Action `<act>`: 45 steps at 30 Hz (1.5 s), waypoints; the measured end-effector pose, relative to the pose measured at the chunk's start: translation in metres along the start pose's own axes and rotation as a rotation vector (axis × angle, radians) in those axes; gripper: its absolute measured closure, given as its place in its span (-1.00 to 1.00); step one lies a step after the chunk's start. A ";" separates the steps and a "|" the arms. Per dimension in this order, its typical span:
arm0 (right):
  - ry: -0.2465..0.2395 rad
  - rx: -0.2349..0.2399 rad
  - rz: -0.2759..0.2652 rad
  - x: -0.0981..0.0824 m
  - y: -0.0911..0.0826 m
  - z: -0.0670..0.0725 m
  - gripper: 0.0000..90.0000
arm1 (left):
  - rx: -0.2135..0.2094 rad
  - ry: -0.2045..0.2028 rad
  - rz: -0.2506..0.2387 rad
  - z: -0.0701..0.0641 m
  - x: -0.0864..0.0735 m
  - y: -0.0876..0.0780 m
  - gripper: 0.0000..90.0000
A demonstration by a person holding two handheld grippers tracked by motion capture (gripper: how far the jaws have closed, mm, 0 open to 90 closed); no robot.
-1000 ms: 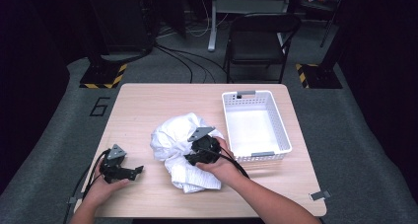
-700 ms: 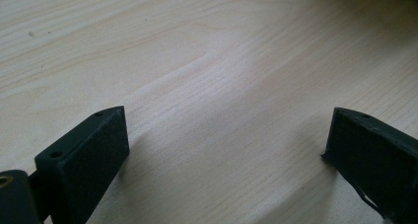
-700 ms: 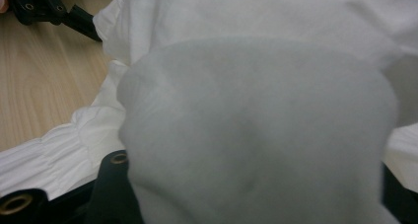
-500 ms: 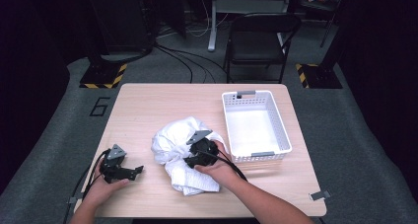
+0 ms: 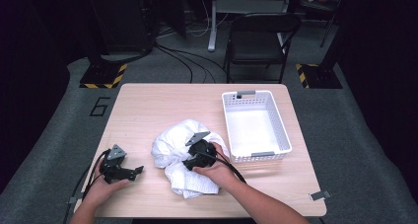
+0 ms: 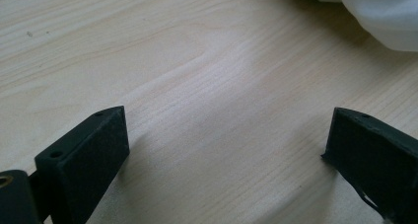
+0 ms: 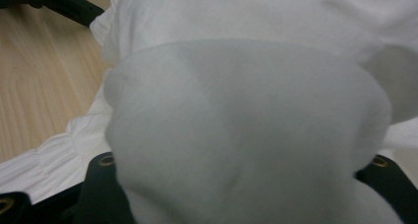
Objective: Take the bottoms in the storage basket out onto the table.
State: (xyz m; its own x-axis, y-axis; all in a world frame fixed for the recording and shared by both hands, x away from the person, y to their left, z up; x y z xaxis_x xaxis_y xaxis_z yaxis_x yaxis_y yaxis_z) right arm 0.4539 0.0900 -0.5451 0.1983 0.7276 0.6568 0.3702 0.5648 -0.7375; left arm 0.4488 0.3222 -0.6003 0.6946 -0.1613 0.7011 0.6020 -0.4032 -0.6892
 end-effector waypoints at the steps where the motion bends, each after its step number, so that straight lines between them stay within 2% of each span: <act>1: -0.007 0.002 0.002 -0.001 0.000 -0.001 -0.19 | 0.001 0.000 -0.001 0.000 0.000 0.000 -0.94; 2: -0.015 0.003 0.002 -0.002 0.001 -0.001 -0.21 | 0.002 0.000 -0.004 0.000 0.000 0.000 -0.94; 5: 0.023 0.005 0.003 -0.004 0.003 -0.001 -0.31 | 0.001 0.000 0.000 0.000 0.000 0.000 -0.94; 10: 0.056 0.013 0.025 -0.008 0.007 -0.004 -0.53 | 0.001 0.000 -0.002 0.000 0.000 0.000 -0.94; 16: 0.033 0.015 0.030 -0.008 0.008 -0.003 -0.70 | -0.001 0.001 0.001 -0.001 -0.001 -0.001 -0.94; 23: 0.040 0.007 0.017 -0.004 0.003 -0.004 -0.87 | -0.001 0.000 -0.004 -0.001 -0.001 -0.001 -0.94; 24: 0.049 0.006 0.009 -0.001 0.002 -0.003 -0.87 | -0.001 0.000 -0.005 -0.001 -0.001 -0.001 -0.94; 25: 0.036 0.012 0.011 -0.001 0.000 -0.004 -0.88 | -0.001 -0.001 -0.005 -0.001 -0.001 -0.001 -0.94; 29: 0.036 0.010 -0.001 0.004 -0.006 -0.004 -0.90 | -0.003 0.003 0.008 -0.001 -0.002 -0.001 -0.94; 31: 0.050 0.009 -0.006 0.005 -0.009 -0.003 -0.90 | -0.001 0.000 -0.006 -0.001 -0.001 0.000 -0.94; 36: 0.056 0.013 -0.023 0.009 -0.017 -0.005 -0.90 | 0.000 0.003 -0.002 0.000 -0.001 -0.001 -0.94; 45: 0.035 0.009 -0.049 0.014 -0.034 -0.008 -0.90 | -0.001 0.001 -0.004 -0.001 -0.001 0.000 -0.94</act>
State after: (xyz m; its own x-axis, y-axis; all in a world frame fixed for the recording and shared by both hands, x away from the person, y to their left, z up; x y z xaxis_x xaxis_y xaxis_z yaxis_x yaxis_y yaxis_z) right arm 0.4514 0.0777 -0.5094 0.2121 0.6850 0.6970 0.3720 0.6029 -0.7058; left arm 0.4479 0.3220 -0.6003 0.6918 -0.1604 0.7040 0.6045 -0.4045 -0.6862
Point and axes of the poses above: each handheld gripper's, and its own axes: y roughly forward along the jaws, x roughly out of its top, z roughly to its left, the point moved 10 cm from there along y, roughly forward along the jaws, and after that the axes turned 15 degrees about -y, right-handed, at the moved point
